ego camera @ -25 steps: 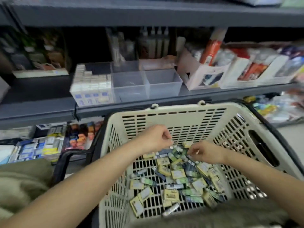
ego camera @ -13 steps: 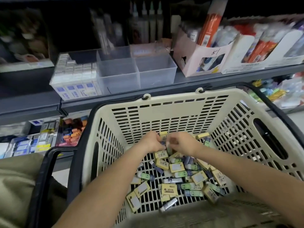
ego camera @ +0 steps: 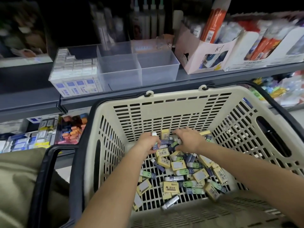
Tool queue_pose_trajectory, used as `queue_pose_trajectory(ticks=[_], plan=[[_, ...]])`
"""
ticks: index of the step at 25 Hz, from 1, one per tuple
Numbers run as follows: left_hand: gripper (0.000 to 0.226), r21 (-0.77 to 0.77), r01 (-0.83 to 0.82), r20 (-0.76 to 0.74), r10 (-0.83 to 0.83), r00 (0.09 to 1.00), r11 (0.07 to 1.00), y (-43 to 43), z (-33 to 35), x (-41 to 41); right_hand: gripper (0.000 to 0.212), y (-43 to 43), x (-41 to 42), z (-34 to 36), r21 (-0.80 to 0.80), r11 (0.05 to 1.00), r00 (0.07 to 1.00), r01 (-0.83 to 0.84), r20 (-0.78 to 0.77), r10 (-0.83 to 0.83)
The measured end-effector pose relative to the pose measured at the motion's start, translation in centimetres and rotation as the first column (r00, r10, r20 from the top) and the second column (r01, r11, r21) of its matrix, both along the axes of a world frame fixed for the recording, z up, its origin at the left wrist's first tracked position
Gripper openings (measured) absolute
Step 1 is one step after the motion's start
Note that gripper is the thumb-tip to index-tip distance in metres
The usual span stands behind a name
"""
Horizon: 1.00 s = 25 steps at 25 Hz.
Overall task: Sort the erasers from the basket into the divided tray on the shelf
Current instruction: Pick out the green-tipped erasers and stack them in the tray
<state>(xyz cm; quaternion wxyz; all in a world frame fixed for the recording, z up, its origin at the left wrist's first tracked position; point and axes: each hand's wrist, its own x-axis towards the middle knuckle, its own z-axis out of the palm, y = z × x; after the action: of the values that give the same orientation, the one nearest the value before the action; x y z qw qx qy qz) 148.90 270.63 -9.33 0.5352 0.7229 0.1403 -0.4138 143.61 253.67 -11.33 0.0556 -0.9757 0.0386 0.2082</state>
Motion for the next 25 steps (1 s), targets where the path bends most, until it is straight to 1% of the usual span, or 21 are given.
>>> queue_pose_trajectory(ticks=[1,3,5,7,9,11,13,14,17,19,22,24,25], plan=[[0.015,-0.009,-0.021,-0.004,0.021,1.0,1.0,0.0,0.0,0.1,0.065,0.2,0.0,-0.1,0.008,1.0,1.0,0.011,0.02,-0.011],[0.016,-0.025,-0.062,-0.024,0.061,0.998,0.998,0.2,0.0,0.1,0.056,0.6,-0.4,-0.7,-0.002,1.0,0.998,-0.026,0.062,0.026],[0.016,-0.038,-0.079,-0.037,0.078,0.996,0.996,0.5,-0.1,0.0,0.049,1.2,-0.7,-1.1,0.038,0.999,0.998,-0.039,0.049,0.037],[0.012,-0.055,-0.1,-0.048,0.098,0.994,0.993,0.7,-0.2,0.1,0.055,1.3,-0.3,-0.9,0.034,0.999,0.999,-0.034,-0.018,0.035],[0.012,-0.075,-0.119,-0.057,0.114,0.992,0.99,0.8,-0.2,0.2,0.067,1.2,0.0,-0.6,-0.045,0.998,0.996,-0.055,-0.074,0.051],[0.012,-0.094,-0.113,-0.066,0.107,0.992,0.989,0.7,-0.2,0.1,0.075,0.8,0.0,-0.5,-0.139,0.988,0.993,-0.064,-0.108,0.049],[0.012,-0.102,-0.094,-0.062,0.088,0.994,0.99,0.6,-0.2,-0.1,0.072,0.3,-0.1,-0.4,-0.185,0.979,0.988,-0.087,-0.139,0.061],[0.012,-0.105,-0.088,-0.06,0.082,0.995,0.991,0.6,-0.2,-0.2,0.068,-0.1,-0.1,-0.2,-0.172,0.98,0.985,-0.097,-0.156,0.07],[0.01,-0.102,-0.073,-0.059,0.067,0.996,0.992,0.6,-0.1,-0.2,0.056,-1.3,-0.5,0.1,-0.065,0.995,0.98,-0.075,-0.19,0.062],[0.008,-0.096,-0.058,-0.07,0.051,0.996,0.994,0.6,-0.2,-0.3,0.051,-1.7,-1.0,-0.1,-0.078,0.993,0.979,-0.084,-0.191,0.067],[0.006,-0.092,-0.046,-0.091,0.038,0.995,0.995,0.6,-0.5,-0.4,0.05,-1.3,-1.1,-0.6,-0.122,0.987,0.978,-0.109,-0.193,0.084],[0.004,-0.099,-0.049,-0.103,0.038,0.994,0.994,0.6,-0.6,-0.5,0.05,-1.0,-0.9,-0.6,-0.108,0.991,0.983,-0.08,-0.171,0.061],[0.007,-0.107,-0.05,-0.107,0.039,0.993,0.993,0.7,-0.6,-0.5,0.051,-1.0,-0.9,-0.5,-0.103,0.993,0.987,-0.065,-0.15,0.05]])
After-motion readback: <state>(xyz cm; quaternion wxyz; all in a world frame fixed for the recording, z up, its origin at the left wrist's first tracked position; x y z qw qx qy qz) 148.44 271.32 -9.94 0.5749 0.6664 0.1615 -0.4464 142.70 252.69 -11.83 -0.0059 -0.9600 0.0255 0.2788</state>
